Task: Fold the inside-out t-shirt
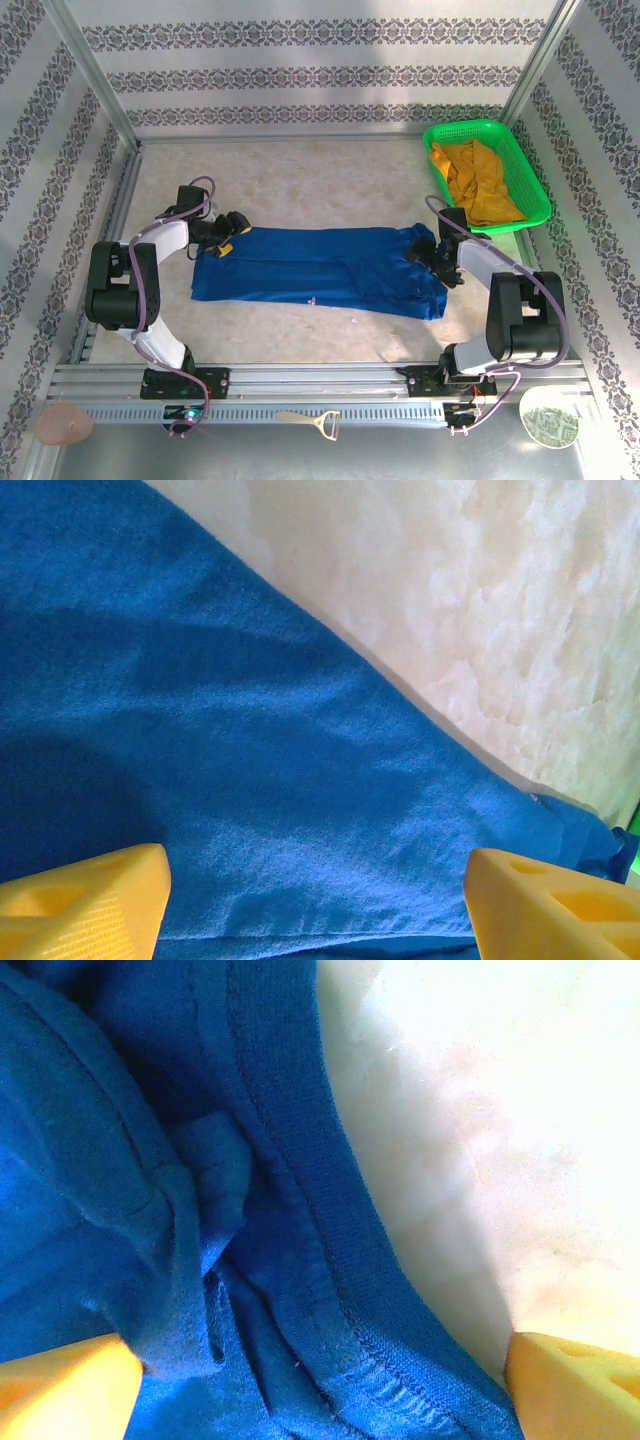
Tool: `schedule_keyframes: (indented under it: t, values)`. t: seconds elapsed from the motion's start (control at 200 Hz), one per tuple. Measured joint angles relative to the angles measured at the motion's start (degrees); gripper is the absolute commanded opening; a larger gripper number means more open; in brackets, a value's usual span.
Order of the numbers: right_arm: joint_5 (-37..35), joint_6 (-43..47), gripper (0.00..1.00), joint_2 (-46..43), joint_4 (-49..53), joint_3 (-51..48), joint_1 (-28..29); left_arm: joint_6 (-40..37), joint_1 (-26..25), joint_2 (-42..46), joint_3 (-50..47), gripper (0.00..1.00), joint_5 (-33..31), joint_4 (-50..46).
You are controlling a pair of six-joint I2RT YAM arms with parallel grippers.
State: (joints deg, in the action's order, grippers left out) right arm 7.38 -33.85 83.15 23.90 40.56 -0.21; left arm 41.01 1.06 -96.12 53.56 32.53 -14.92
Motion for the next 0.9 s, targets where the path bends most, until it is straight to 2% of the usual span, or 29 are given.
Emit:
schedule_keyframes:
  t: [0.24,0.41,0.49,0.689,0.899]
  values:
    - [1.5,1.5,0.87,-4.6,-4.8,-4.8,-0.1,0.0,0.0,0.5,-0.5,0.78,-0.2,0.2]
    - [8.2,2.7,0.86,-6.4,-7.0,-6.6,0.5,0.0,-0.4,0.9,-0.5,0.78,-0.2,0.2]
    - [9.3,3.3,0.87,-8.0,-6.7,-6.7,0.9,0.0,-0.4,1.0,-0.5,0.78,-0.2,0.2]
    - [5.5,4.3,0.93,-9.7,-4.8,-6.1,0.9,0.0,-0.4,1.0,-0.5,0.78,-0.7,0.1]
    - [0.7,4.1,0.93,-4.3,-3.0,-2.0,1.2,0.0,-0.4,1.3,-0.5,0.78,-0.9,0.1]
